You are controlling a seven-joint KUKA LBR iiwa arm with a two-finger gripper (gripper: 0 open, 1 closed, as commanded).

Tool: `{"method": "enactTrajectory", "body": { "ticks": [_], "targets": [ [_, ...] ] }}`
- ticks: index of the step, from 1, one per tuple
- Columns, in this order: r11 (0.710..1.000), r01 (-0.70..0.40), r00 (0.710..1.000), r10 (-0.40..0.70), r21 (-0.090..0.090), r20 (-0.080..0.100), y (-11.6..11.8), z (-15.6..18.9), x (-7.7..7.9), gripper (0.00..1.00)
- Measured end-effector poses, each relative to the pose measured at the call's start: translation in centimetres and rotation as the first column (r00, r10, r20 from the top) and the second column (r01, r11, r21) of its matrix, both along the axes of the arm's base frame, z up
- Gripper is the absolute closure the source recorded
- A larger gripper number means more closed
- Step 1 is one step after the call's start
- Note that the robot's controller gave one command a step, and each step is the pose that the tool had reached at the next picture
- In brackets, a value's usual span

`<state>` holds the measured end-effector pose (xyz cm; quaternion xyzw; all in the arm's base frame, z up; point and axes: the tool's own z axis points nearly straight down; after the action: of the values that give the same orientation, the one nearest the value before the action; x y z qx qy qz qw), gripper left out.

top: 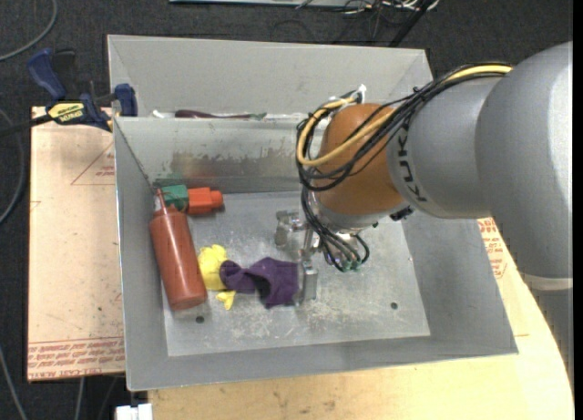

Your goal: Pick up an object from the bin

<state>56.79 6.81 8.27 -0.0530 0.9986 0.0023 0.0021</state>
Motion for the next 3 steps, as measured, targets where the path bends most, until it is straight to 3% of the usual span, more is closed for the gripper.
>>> {"method": "enactTrajectory", "body": {
  "ticks": [1, 2, 3],
  "targets": [
    [0.996, 0.087, 0.996, -0.087, -0.002, 0.000, 3.1, -0.7, -1.5, 0.00],
    [0.995, 0.095, 0.995, -0.095, 0.002, 0.000, 6.7, -1.2, -2.9, 1.00],
    [0.995, 0.095, 0.995, -0.095, 0.002, 0.000, 6.7, -1.2, -2.9, 1.00]
  ]
}}
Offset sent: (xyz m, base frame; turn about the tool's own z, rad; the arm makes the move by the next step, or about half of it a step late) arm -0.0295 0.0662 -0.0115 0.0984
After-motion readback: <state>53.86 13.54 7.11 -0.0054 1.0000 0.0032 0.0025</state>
